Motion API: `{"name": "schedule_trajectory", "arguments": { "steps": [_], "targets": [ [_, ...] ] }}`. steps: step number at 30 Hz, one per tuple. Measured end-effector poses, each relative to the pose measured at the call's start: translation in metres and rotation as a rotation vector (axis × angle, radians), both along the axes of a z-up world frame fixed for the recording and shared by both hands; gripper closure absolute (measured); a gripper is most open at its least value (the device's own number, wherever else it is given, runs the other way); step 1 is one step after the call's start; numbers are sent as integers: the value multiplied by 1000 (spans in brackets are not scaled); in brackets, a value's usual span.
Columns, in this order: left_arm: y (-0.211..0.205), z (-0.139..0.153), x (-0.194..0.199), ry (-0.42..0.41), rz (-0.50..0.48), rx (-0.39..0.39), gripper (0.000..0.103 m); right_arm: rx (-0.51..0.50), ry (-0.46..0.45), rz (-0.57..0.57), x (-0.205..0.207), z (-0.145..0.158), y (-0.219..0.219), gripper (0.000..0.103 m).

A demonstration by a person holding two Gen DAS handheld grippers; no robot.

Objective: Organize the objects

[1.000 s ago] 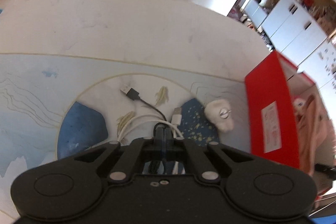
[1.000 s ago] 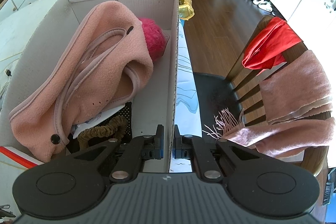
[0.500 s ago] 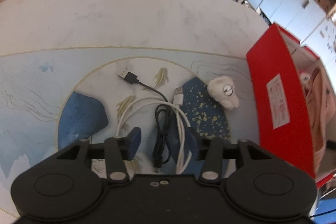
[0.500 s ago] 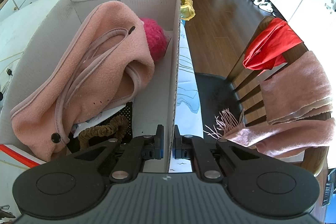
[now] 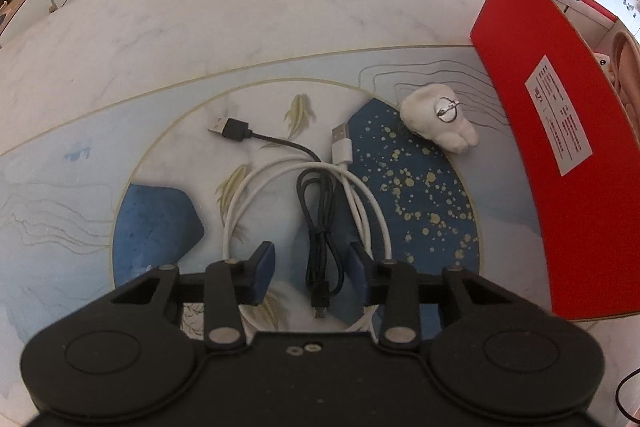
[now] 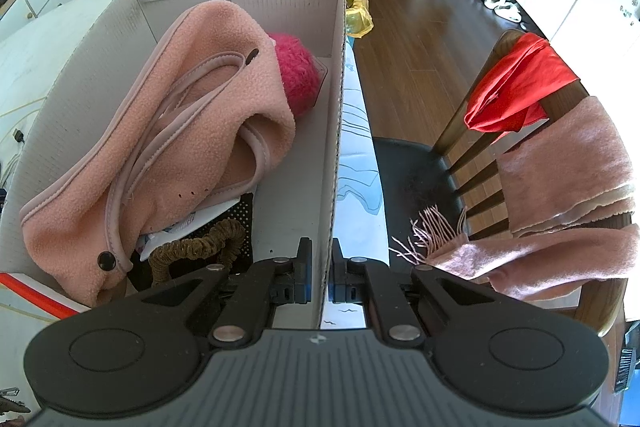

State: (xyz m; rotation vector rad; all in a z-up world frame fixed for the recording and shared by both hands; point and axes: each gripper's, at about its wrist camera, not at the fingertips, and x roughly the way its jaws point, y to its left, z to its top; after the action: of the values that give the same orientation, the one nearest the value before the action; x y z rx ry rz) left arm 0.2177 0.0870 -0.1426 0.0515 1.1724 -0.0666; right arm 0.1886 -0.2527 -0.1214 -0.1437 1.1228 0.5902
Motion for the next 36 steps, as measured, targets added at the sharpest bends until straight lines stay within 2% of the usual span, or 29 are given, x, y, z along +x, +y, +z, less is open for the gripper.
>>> {"name": "schedule_trajectory", "arguments": {
  "steps": [1,3,6,9,15,18,20,24,27,29,33,36],
  "targets": [
    [-1,0,0,-2,-2,0,71,0,0,0,0,0,0,96],
    [-2,1,0,-1,-10,-9,89,1,0,0,0,0,0,96],
    [-5,1,0,2,-15,-11,98,1,0,0,0,0,0,96],
    [1,4,0,7,21,-39,99,2,1,-1,0,-1,0,96],
    [24,29,1,-22,118,-161,99,7,2,-2,-1,-1,0,96],
    [33,44,-1,-61,165,-175,99,9,3,-3,-1,0,0,96],
    [42,50,-1,-63,219,-235,99,8,2,-1,-1,0,0,96],
    [49,58,-1,-69,253,-314,99,9,2,-2,-1,0,0,96],
    [49,61,-5,-63,246,-306,99,10,3,-2,0,0,0,96],
    [50,58,-9,-25,253,-318,99,12,5,-5,0,0,1,96],
    [40,48,-23,3,192,-223,99,14,5,-6,1,0,2,96],
    [44,45,-32,23,210,-266,99,14,4,-5,1,0,2,96]
  ]
}}
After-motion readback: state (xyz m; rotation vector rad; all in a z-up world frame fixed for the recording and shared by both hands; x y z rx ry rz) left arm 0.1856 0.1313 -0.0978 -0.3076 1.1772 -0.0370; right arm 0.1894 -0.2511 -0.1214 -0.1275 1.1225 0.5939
